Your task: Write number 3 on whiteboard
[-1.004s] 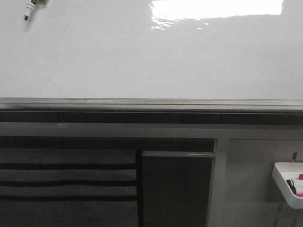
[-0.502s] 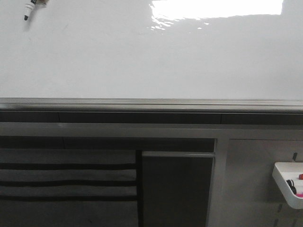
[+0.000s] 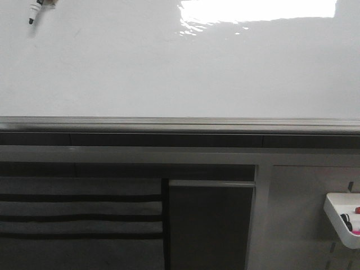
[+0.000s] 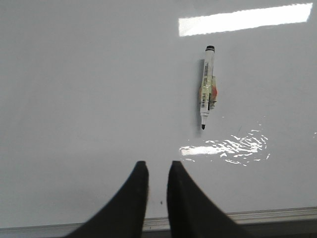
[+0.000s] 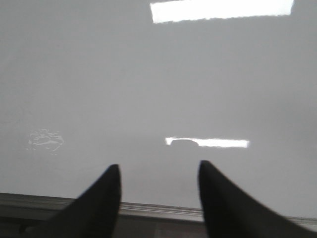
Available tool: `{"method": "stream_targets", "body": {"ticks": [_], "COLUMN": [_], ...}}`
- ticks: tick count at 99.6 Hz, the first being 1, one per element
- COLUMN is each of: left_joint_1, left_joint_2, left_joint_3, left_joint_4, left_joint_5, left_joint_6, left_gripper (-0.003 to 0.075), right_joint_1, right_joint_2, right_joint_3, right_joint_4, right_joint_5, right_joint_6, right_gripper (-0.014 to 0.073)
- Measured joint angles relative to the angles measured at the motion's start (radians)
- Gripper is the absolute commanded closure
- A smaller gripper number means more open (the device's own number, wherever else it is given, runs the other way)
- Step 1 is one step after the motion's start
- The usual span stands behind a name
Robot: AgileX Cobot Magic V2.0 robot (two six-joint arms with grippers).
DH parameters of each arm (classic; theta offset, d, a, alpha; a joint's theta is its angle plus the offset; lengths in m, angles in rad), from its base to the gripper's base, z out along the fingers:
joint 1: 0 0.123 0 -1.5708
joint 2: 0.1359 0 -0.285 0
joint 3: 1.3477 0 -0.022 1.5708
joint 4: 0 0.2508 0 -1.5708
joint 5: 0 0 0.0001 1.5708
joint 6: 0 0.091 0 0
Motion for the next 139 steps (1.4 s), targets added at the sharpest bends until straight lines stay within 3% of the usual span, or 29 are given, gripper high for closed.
{"method": "stream_targets", "body": {"ticks": [11, 19, 88, 117, 139], "left_joint_1": [0.0, 0.0, 0.0, -0.034, -0.082], "left_joint_2": [0.0, 0.0, 0.042, 0.321, 0.608], "left_joint_3": [0.0, 0.0, 0.004, -0.107, -0.23], "left_joint_4": [0.004, 0.004, -0.029, -0.077, -0.081], "left_joint_5": [0.0, 0.002, -0.022, 0.002, -0.027], "left_joint_6": [0.0, 0.0, 0.015, 0.12, 0.141], "left_gripper": [0.0244, 0.0189, 0.0339, 0.0384, 0.0409], "right_joint_1": [0.0, 0.0, 0.0, 0.0, 0.0], "right_joint_2": [0.0, 0.0, 0.002, 0.109, 0.172], "right_joint_3": [0.0, 0.0, -0.003, -0.089, -0.11], "right_joint_4": [0.0, 0.0, 0.0, 0.066, 0.089], "right_joint_5": [0.0, 0.0, 0.007, 0.145, 0.163], "right_joint_6": [-0.002, -0.002, -0.004, -0.058, -0.074], "right_gripper": [-0.0033, -0.0031, -0.0031, -0.0031, -0.0031]}}
